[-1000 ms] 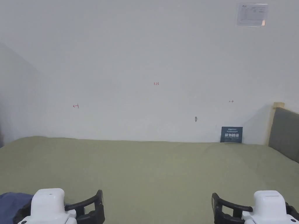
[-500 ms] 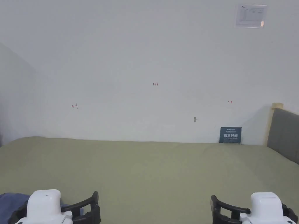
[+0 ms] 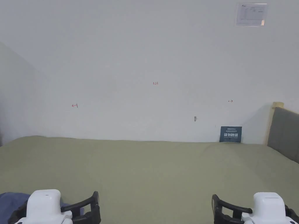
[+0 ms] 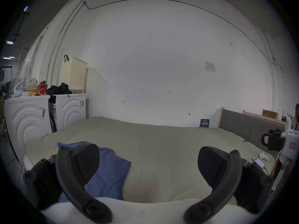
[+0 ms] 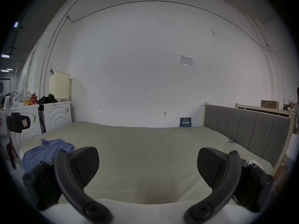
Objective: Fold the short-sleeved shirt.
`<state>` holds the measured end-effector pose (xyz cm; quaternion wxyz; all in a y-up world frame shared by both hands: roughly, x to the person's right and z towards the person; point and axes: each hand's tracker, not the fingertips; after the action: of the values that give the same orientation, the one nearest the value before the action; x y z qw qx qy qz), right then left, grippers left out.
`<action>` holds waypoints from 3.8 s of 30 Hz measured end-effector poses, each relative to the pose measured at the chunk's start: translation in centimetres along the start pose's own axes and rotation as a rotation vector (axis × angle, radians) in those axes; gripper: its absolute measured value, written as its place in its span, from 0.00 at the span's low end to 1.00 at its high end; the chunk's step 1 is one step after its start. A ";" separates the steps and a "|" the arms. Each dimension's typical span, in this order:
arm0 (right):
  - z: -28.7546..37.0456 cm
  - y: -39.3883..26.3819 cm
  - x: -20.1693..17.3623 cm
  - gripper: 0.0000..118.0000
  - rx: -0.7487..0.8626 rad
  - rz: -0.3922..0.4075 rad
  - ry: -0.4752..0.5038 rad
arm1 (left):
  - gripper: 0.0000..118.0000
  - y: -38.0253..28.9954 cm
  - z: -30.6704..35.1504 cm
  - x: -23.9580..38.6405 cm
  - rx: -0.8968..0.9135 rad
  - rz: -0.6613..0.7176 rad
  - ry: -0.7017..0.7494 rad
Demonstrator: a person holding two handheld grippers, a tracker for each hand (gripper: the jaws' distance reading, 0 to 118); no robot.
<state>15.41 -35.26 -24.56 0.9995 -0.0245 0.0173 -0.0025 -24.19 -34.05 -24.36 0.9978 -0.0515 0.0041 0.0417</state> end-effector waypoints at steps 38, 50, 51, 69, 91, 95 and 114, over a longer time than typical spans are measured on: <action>-0.1 -0.1 0.3 1.00 -0.012 0.042 -0.022 | 1.00 -0.1 0.2 -0.1 0.004 0.004 0.029; -0.6 0.2 0.6 1.00 -0.046 0.055 0.002 | 1.00 -0.6 -0.2 0.0 0.001 0.015 0.019; -0.6 0.3 0.6 1.00 -0.042 0.061 0.003 | 1.00 -0.6 -0.3 0.0 -0.002 0.017 0.018; -1.1 1.0 1.0 0.12 -0.082 0.058 0.019 | 0.85 1.5 -0.3 0.7 0.010 0.023 0.035; -1.7 3.3 -3.5 0.00 -0.055 0.070 0.122 | 0.00 3.0 0.7 -1.5 -0.002 -0.029 0.086; -1.9 3.8 -5.5 0.00 -0.039 0.076 0.155 | 0.00 3.3 1.8 -3.5 0.016 -0.037 0.146; -5.6 5.5 -23.2 0.00 -0.011 0.053 0.556 | 0.00 4.8 14.3 -15.3 0.026 0.061 0.521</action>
<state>-7.90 -29.96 -29.61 0.9559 -0.0279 0.2918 0.0170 -39.76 -29.13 -10.43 0.9619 -0.0475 0.2631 0.0569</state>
